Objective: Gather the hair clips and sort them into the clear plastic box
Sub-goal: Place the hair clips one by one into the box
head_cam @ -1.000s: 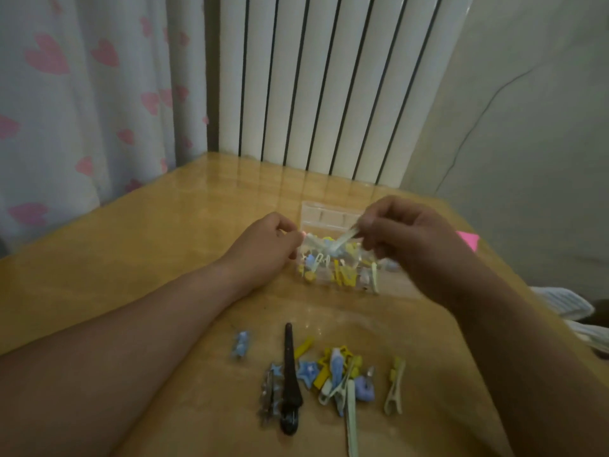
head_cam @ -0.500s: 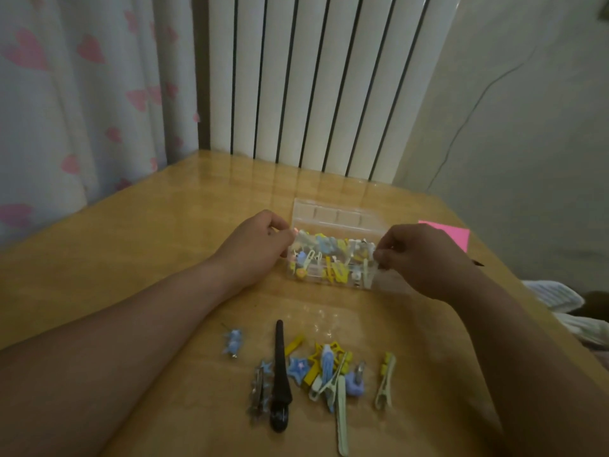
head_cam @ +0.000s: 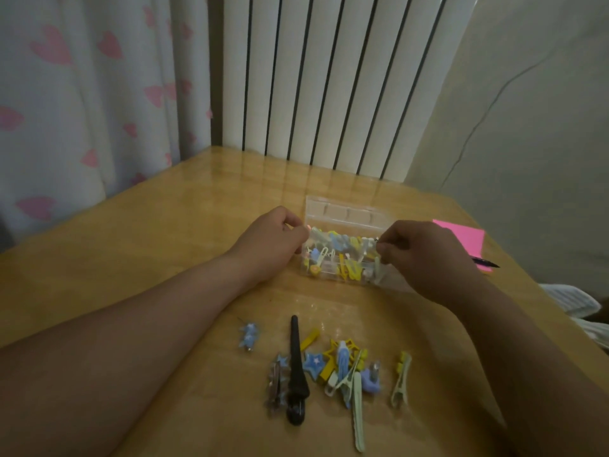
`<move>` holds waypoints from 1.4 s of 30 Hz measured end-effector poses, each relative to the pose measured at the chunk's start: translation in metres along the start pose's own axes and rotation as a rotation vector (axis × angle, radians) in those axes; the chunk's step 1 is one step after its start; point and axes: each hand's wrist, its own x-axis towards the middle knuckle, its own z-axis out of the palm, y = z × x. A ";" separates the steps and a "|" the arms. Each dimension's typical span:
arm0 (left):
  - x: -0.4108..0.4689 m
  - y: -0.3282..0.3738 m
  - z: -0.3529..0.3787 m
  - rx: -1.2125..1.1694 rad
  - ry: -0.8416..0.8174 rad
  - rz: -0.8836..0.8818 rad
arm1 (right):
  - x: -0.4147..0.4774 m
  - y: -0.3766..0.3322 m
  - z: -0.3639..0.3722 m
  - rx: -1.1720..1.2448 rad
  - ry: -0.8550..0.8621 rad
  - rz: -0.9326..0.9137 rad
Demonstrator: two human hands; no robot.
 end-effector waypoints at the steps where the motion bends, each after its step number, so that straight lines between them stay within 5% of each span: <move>1: -0.001 0.000 0.000 0.000 0.001 -0.001 | -0.001 -0.005 0.001 0.010 0.020 -0.025; 5: -0.002 0.002 -0.002 -0.003 -0.008 0.000 | -0.015 -0.043 0.003 0.109 0.016 -0.188; 13: 0.004 0.001 -0.002 -0.106 0.018 -0.048 | -0.053 -0.114 0.025 0.097 -0.508 -0.625; 17: 0.006 0.003 -0.001 -0.078 0.023 -0.041 | -0.052 -0.116 0.033 0.074 -0.542 -0.677; 26: 0.004 0.003 0.001 -0.128 0.028 -0.050 | -0.043 -0.104 0.034 0.113 -0.406 -0.517; 33: 0.000 0.004 -0.001 -0.037 0.011 -0.009 | -0.002 -0.027 -0.033 0.225 0.082 -0.043; 42: -0.003 0.005 -0.002 -0.025 0.007 -0.014 | 0.004 0.006 0.001 -0.054 -0.041 0.113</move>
